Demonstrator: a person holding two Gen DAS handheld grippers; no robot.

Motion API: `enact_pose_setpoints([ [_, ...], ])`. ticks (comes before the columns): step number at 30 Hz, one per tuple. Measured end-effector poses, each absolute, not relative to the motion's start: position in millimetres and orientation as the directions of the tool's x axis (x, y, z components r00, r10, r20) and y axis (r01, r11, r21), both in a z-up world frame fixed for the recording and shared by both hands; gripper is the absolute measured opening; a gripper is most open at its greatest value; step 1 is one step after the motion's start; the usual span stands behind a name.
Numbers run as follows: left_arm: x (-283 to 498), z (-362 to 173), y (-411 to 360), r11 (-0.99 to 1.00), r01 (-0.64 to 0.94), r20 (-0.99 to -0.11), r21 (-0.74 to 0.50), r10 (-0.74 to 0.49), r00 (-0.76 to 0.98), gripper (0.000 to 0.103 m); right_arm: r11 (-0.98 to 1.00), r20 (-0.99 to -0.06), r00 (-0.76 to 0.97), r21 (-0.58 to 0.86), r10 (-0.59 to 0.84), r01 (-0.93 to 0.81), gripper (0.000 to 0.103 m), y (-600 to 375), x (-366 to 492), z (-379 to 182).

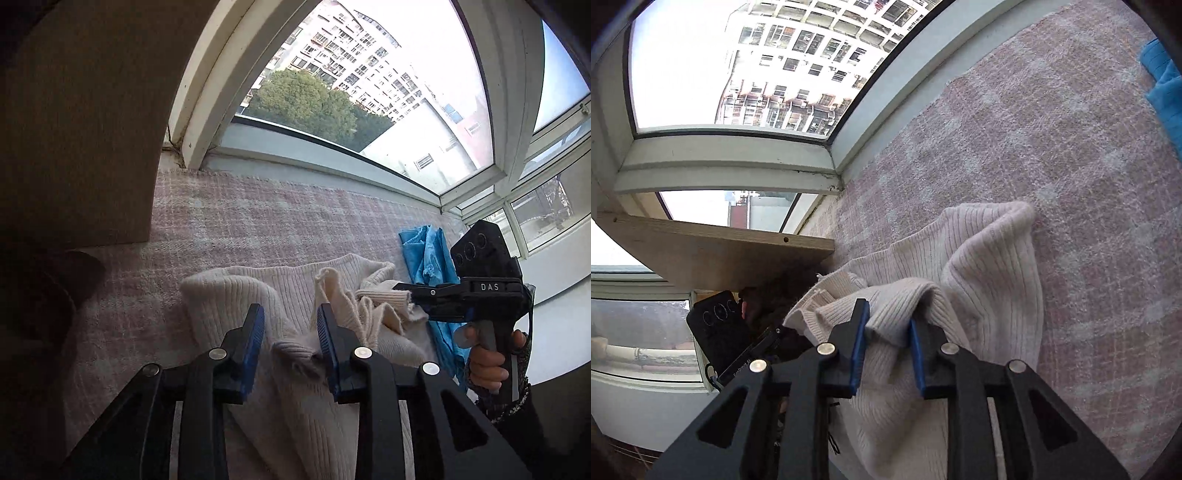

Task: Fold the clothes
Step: 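Carry the hem with both grippers over the cardigan toward the collar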

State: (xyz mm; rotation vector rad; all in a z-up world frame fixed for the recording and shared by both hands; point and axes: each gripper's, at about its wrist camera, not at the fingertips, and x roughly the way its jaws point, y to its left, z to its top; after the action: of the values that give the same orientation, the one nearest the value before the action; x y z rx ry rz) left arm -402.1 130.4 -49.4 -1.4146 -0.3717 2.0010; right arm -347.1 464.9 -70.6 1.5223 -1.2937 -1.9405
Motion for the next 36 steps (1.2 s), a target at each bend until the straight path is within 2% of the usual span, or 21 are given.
enact_pose_setpoints([
  [3,-400,-30,125,-0.765,-0.370,-0.738,-0.527,0.628,-0.247,0.042,-0.476,-0.522,-0.398,0.853,-0.754,-0.216,0.042,476,-344,-53],
  [8,-372,-10,116,-0.776,-0.433,-0.745,-0.458,0.601,-0.290,0.043,-0.637,-0.622,-0.404,0.762,-0.671,-0.116,0.044,472,-328,-34],
  [14,-343,-52,136,-0.780,-0.492,-0.821,-0.387,0.534,-0.201,0.045,-0.829,-0.769,-0.354,0.558,-0.532,0.032,0.044,442,-305,-39],
  [20,-357,-69,151,-0.762,-0.488,-0.810,-0.426,0.561,-0.169,0.044,-0.846,-0.794,-0.307,0.525,-0.525,0.088,0.044,418,-319,-62],
  [21,-358,-71,153,-0.749,-0.488,-0.801,-0.448,0.579,-0.154,0.036,-0.842,-0.794,-0.293,0.532,-0.533,0.090,0.042,417,-318,-65],
  [22,-359,-72,154,-0.736,-0.487,-0.791,-0.469,0.596,-0.139,0.022,-0.837,-0.793,-0.278,0.539,-0.542,0.092,0.037,415,-317,-69],
  [23,-360,-73,156,-0.725,-0.489,-0.782,-0.486,0.611,-0.128,0.014,-0.829,-0.787,-0.275,0.552,-0.553,0.086,0.019,417,-315,-70],
  [26,-351,-60,158,-0.709,-0.528,-0.766,-0.467,0.623,-0.158,0.010,-0.794,-0.751,-0.296,0.605,-0.590,0.049,0.017,431,-307,-67],
  [31,-346,-38,121,-0.704,-0.470,-0.702,-0.533,0.678,-0.219,0.009,-0.726,-0.686,-0.335,0.688,-0.646,-0.010,0.017,454,-292,-63],
  [34,-357,-66,119,-0.750,-0.423,-0.754,-0.509,0.625,-0.200,0.009,-0.764,-0.733,-0.300,0.645,-0.611,-0.022,0.017,447,-301,-78],
  [36,-363,-85,121,-0.781,-0.401,-0.792,-0.479,0.581,-0.185,0.009,-0.794,-0.768,-0.275,0.607,-0.579,-0.022,0.022,441,-308,-85],
])
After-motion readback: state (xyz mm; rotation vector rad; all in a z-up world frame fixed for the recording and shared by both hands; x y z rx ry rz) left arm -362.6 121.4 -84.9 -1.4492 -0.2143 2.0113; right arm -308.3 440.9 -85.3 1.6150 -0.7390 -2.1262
